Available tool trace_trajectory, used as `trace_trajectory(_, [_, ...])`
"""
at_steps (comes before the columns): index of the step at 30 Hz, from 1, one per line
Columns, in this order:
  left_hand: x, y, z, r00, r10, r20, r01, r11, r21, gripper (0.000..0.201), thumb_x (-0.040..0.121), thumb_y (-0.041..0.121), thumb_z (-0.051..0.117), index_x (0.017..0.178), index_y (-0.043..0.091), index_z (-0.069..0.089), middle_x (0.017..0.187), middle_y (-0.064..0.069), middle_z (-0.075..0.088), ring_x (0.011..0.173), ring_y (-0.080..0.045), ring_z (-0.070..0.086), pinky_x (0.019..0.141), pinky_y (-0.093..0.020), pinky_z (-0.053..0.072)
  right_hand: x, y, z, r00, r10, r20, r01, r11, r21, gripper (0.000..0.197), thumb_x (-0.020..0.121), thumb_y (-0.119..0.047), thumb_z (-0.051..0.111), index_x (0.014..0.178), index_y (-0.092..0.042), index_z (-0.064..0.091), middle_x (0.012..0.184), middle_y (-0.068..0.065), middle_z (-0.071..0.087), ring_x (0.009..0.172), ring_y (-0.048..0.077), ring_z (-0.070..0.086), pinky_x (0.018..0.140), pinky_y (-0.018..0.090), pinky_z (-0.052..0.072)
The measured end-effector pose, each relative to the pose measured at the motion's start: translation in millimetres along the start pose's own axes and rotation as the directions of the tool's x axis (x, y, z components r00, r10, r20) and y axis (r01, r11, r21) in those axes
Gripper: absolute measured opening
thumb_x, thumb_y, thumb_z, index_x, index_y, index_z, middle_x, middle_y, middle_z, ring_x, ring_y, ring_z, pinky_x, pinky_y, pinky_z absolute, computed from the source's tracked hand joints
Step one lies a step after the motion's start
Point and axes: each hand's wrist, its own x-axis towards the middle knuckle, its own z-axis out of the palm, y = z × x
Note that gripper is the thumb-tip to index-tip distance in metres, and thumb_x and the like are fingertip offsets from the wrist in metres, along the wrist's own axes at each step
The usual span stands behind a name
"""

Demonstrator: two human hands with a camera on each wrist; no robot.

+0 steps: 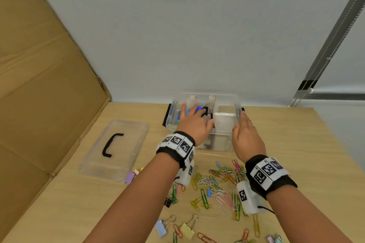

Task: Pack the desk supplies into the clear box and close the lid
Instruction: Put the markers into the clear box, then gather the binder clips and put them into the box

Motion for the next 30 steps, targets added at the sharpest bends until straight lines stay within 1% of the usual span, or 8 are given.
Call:
trace_trajectory(5, [-64.1,-27.7,-22.2,0.922,-0.103,-0.374,-0.006,0.96,-0.279,0.036,0.1,0.031,0.035,0.132,0.027,0.05,0.146,0.01,0.038,0.142,-0.012,0.017,0.117,-0.032,0.007,-1.2,1.8,-0.4,1.0,-0.012,-0.001,0.012,1.0,0.015,0.053,0.101,-0.026,0.024,0.15,-0.008,0.019,0.156,0.009,0.025,0.135,0.027,0.037,0.104,0.039,0.039])
trace_trajectory(8, [-114.6,-63.1,-15.8,0.865,-0.242,-0.44,0.098,0.941,-0.324,0.03,0.095,0.02,0.046,0.123,0.025,0.054,0.129,0.01,0.047,0.124,-0.005,0.032,0.107,-0.025,0.026,-2.6,0.9,0.9,1.0,-0.014,-0.017,0.014,0.999,0.037,0.052,0.101,-0.026,0.023,0.15,-0.008,0.019,0.156,0.008,0.025,0.136,0.026,0.034,0.104,0.038,0.039])
trace_trajectory(12, [-166.0,-114.4,19.4,0.933,-0.348,-0.091,0.325,0.923,-0.204,0.027,0.093,0.021,0.051,0.119,0.025,0.054,0.125,0.005,0.047,0.116,-0.01,0.035,0.101,-0.026,0.035,-3.1,2.6,2.4,0.999,-0.022,-0.024,0.023,0.999,0.04,0.052,0.101,-0.026,0.024,0.15,-0.008,0.02,0.156,0.007,0.026,0.136,0.026,0.034,0.104,0.039,0.038])
trace_trajectory(15, [-185.4,-134.3,39.4,0.876,-0.447,0.183,0.474,0.869,-0.143,0.035,0.093,0.028,0.052,0.128,0.023,0.051,0.13,0.0,0.044,0.119,-0.019,0.041,0.102,-0.029,0.04,-2.8,5.1,1.4,0.997,-0.049,-0.056,0.048,0.999,-0.023,0.051,0.101,-0.027,0.024,0.148,-0.006,0.025,0.153,0.012,0.031,0.132,0.031,0.041,0.103,0.042,0.041])
trace_trajectory(19, [-186.9,-140.9,47.8,0.874,-0.446,0.193,0.478,0.863,-0.167,0.04,0.091,0.025,0.055,0.131,0.023,0.051,0.128,-0.001,0.047,0.115,-0.02,0.048,0.1,-0.03,0.043,-13.4,-9.9,-6.7,0.967,-0.165,-0.192,0.138,0.98,-0.146,0.051,0.095,-0.019,0.039,0.145,-0.009,0.03,0.154,0.013,0.025,0.14,0.034,0.025,0.113,0.049,0.028])
trace_trajectory(24, [-184.9,-145.9,52.6,0.9,-0.408,0.152,0.426,0.898,-0.109,0.041,0.086,0.019,0.063,0.126,0.024,0.055,0.122,0.003,0.045,0.108,-0.016,0.046,0.096,-0.024,0.042,-52.4,-72.2,-0.2,0.804,-0.576,-0.146,0.555,0.816,-0.162,0.039,0.087,-0.015,0.052,0.126,-0.014,0.051,0.141,0.009,0.044,0.134,0.028,0.037,0.113,0.048,0.032])
trace_trajectory(27, [-184.1,-144.9,53.8,0.915,-0.374,0.148,0.387,0.92,-0.067,0.039,0.086,0.017,0.063,0.124,0.022,0.055,0.12,0.002,0.044,0.107,-0.016,0.045,0.092,-0.024,0.044,-70.0,-105.9,30.7,0.659,-0.749,0.066,0.751,0.66,-0.005,0.029,0.084,-0.012,0.056,0.112,-0.017,0.058,0.125,0.003,0.056,0.116,0.02,0.054,0.096,0.037,0.051])
trace_trajectory(30, [-184.7,-145.3,54.3,0.926,-0.348,0.148,0.355,0.935,-0.022,0.038,0.086,0.019,0.061,0.123,0.019,0.053,0.121,0.001,0.043,0.112,-0.017,0.043,0.092,-0.027,0.045,-75.8,-136.7,73.0,0.533,-0.748,0.395,0.786,0.611,0.097,0.033,0.086,-0.003,0.054,0.117,-0.012,0.055,0.122,0.006,0.054,0.107,0.023,0.053,0.085,0.038,0.052])
